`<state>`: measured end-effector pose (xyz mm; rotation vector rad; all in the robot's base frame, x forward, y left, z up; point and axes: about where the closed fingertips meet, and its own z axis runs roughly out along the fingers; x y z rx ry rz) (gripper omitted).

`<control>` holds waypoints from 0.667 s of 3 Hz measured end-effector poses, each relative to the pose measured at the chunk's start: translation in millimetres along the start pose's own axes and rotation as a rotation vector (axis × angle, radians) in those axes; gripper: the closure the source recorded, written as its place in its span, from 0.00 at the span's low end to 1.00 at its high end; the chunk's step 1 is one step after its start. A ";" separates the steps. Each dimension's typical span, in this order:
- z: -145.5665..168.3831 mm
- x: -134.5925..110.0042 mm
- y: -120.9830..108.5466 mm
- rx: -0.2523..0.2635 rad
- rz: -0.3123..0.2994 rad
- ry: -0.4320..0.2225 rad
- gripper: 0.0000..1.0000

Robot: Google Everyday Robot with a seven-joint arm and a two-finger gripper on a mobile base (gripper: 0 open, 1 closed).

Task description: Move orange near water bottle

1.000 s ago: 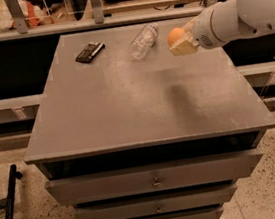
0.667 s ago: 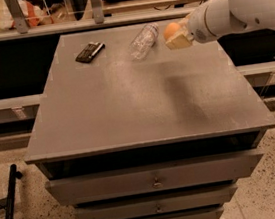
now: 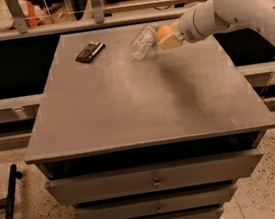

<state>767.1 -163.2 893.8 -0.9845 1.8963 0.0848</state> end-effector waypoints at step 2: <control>39.9 12.4 8.9 -0.075 0.029 0.034 1.00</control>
Offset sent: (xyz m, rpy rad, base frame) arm 0.0279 0.0220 -0.0477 0.0235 0.1212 0.0516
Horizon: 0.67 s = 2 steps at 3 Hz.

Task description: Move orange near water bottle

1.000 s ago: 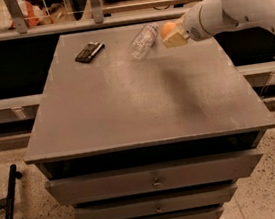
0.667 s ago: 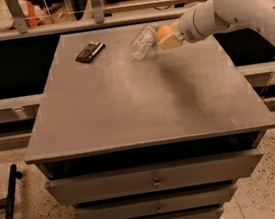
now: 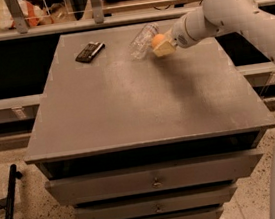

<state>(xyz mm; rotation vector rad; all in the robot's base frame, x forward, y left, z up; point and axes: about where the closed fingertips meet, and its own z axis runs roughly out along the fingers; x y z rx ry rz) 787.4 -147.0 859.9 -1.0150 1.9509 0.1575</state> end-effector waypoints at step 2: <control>22.2 5.9 20.3 -0.136 0.010 -0.011 0.60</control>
Offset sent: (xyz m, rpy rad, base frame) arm -0.0049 0.0238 -0.0295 0.0575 0.1298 0.1479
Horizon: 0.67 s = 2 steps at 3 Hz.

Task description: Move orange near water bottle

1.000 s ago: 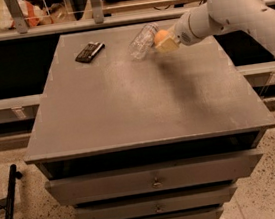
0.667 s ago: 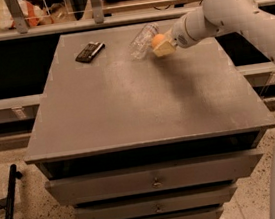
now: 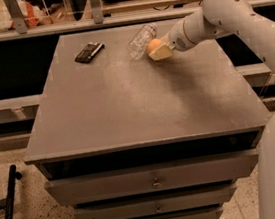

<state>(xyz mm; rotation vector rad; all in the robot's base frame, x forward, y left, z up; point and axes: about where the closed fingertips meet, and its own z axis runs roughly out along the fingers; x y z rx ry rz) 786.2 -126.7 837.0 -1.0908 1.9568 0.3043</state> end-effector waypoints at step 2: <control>-1.7 -2.2 -0.5 0.000 0.000 0.000 0.13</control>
Offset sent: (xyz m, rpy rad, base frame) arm -0.0246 -0.0032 0.0003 0.0153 0.0781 0.0402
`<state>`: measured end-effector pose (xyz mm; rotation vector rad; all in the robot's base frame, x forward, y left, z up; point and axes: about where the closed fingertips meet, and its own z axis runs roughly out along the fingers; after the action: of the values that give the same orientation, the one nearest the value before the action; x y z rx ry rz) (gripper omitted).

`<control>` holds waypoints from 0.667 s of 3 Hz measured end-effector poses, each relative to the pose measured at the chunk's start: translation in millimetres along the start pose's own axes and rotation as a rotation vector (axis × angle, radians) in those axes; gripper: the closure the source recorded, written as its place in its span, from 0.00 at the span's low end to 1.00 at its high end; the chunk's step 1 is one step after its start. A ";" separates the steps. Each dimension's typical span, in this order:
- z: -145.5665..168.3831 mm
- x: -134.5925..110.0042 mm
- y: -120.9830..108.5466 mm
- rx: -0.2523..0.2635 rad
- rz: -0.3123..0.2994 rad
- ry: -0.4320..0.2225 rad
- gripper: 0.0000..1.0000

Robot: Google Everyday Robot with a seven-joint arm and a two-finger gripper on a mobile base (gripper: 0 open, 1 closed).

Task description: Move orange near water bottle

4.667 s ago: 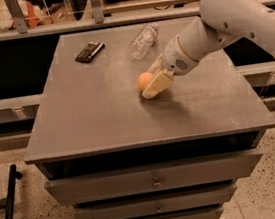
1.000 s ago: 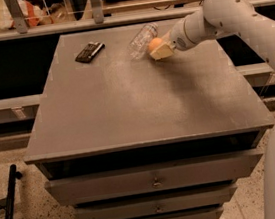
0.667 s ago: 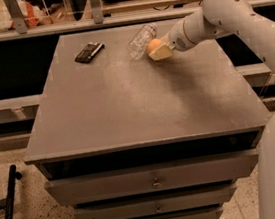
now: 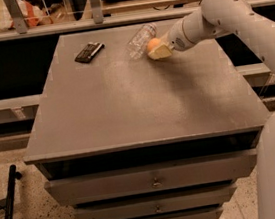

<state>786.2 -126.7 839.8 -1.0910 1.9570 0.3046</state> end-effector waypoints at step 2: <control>-0.3 -0.7 -0.3 0.000 0.000 0.000 0.00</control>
Offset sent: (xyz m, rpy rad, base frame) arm -0.0461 0.0043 0.0166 0.0560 0.1363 0.1223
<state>786.4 -126.7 840.6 -1.0911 1.9571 0.3049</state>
